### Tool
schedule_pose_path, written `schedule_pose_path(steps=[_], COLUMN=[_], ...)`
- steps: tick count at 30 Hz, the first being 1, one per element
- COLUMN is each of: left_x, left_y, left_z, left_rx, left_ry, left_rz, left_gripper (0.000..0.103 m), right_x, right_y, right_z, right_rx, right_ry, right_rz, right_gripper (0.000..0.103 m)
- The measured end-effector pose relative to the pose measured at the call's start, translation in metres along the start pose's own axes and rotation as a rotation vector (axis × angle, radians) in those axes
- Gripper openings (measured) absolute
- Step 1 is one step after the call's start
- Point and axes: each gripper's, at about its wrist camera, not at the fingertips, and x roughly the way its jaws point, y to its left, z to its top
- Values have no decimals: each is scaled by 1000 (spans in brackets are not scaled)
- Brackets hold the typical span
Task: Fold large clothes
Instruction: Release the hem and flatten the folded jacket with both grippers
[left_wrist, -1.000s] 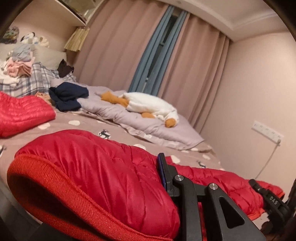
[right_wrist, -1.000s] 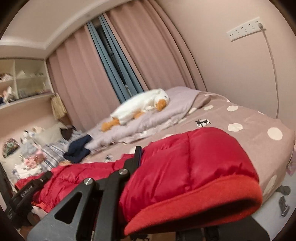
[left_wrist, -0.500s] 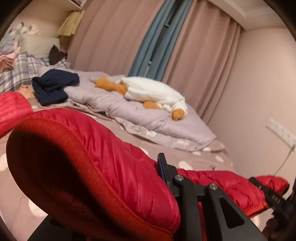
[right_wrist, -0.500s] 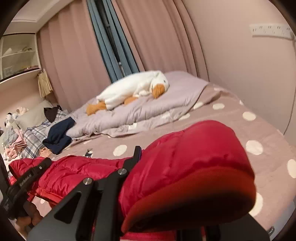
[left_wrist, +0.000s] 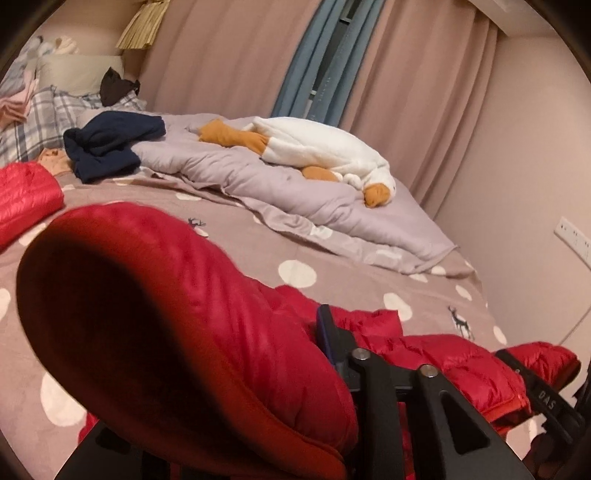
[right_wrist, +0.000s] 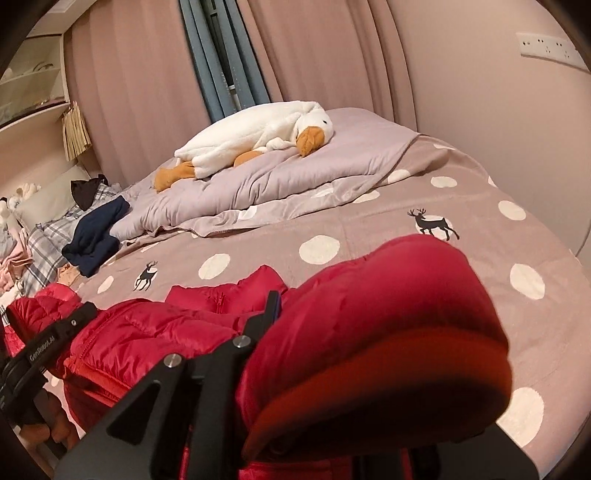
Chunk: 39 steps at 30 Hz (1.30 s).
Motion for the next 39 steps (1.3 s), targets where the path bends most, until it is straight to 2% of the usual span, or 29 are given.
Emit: schedule_pose_path(steps=[2, 7, 13, 17, 21, 22, 24, 25, 28, 31, 35, 39], left_x=[-2, 2, 8, 8, -1, -3, -6, -8, -19, -36, -58, -62], left_y=[-1, 0, 7, 10, 9, 8, 7, 7, 10, 10, 5, 5], left_z=[-1, 2, 6, 6, 6, 6, 7, 8, 11, 14, 15, 14], left_rx=[2, 30, -4, -31, -41, -40, -39, -45, -72, -79, -37, -17], left_ry=[8, 16, 37, 52, 15, 5, -10, -16, -44, -96, -197, -244], left_rz=[-4, 21, 12, 17, -9, -7, -1, 2, -12, -29, 53, 51], left_gripper=[39, 40, 40, 59, 76, 77, 88, 90, 91, 92, 96, 99], right_x=[0, -4, -1, 0, -1, -1, -3, -6, -14, -24, -38, -47], right_y=[1, 8, 17, 19, 17, 17, 17, 17, 14, 9, 7, 7], right_z=[0, 0, -2, -3, -3, -3, -4, -4, -3, 0, 0, 1], right_rx=[-2, -5, -13, -18, 10, 10, 8, 8, 13, 35, 38, 35], right_ry=[6, 0, -2, -1, -9, -14, -21, -29, -61, -95, -127, -154], right_rz=[0, 5, 3, 16, 15, 16, 16, 6, 1, 14, 15, 24], right_gripper=[19, 26, 36, 45, 59, 64, 71, 76, 87, 91, 96, 98])
